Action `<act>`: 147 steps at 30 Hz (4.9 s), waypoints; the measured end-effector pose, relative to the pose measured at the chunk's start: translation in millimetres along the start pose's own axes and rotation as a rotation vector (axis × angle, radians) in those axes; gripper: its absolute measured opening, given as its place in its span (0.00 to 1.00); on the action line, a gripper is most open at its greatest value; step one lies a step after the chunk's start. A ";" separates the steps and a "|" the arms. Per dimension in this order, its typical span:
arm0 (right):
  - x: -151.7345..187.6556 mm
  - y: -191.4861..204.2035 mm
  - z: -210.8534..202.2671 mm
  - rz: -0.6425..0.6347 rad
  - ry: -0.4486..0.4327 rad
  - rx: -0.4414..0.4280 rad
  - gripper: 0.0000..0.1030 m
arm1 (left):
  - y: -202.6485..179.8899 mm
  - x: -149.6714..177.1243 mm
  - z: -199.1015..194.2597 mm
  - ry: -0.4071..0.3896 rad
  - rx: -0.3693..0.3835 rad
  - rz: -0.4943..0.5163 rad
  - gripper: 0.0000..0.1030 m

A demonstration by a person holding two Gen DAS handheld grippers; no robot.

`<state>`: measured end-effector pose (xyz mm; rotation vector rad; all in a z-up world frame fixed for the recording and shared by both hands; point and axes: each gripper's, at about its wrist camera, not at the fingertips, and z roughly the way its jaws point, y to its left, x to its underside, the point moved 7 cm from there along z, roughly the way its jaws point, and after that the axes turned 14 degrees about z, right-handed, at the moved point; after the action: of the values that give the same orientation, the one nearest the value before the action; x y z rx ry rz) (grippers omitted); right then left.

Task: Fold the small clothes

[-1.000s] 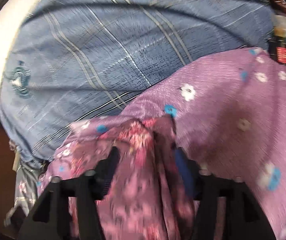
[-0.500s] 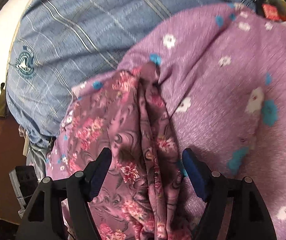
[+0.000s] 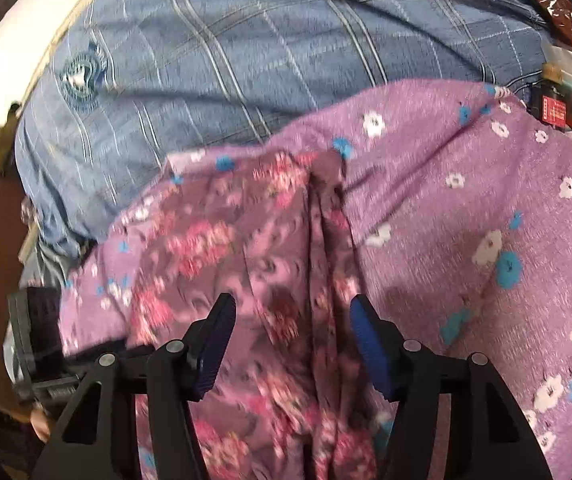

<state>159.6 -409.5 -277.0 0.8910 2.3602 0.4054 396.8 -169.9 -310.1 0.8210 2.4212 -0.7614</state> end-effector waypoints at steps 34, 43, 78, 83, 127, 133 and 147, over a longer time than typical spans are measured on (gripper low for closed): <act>85.7 -29.1 -42.3 -0.095 -0.062 0.178 0.04 | -31.9 29.1 -18.1 0.120 -0.105 0.203 0.77; 85.7 -36.4 -33.9 -0.089 -0.060 0.202 0.11 | -32.3 33.5 -22.6 0.147 -0.132 0.269 0.77; -11.8 -32.6 -3.5 0.232 0.061 -0.160 0.61 | 14.3 -2.8 -41.8 -0.021 0.152 -0.025 0.75; -16.2 -49.9 22.3 0.294 0.147 -0.210 0.61 | 28.6 -2.3 -21.1 -0.001 0.222 -0.122 0.75; 20.7 64.9 7.2 -0.228 -0.134 0.112 0.31 | -14.1 -0.2 -12.2 -0.096 -0.024 0.064 0.36; 26.8 70.9 -2.9 -0.236 -0.159 0.140 0.31 | -16.1 -0.5 -19.4 -0.109 -0.020 0.088 0.36; 47.0 93.8 -30.9 -0.272 -0.249 0.174 0.31 | -23.1 15.0 -60.5 -0.155 -0.036 0.118 0.36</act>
<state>159.1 -311.4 -228.6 0.6406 2.2645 -0.0200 355.9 -141.2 -266.2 0.8502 2.2227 -0.7072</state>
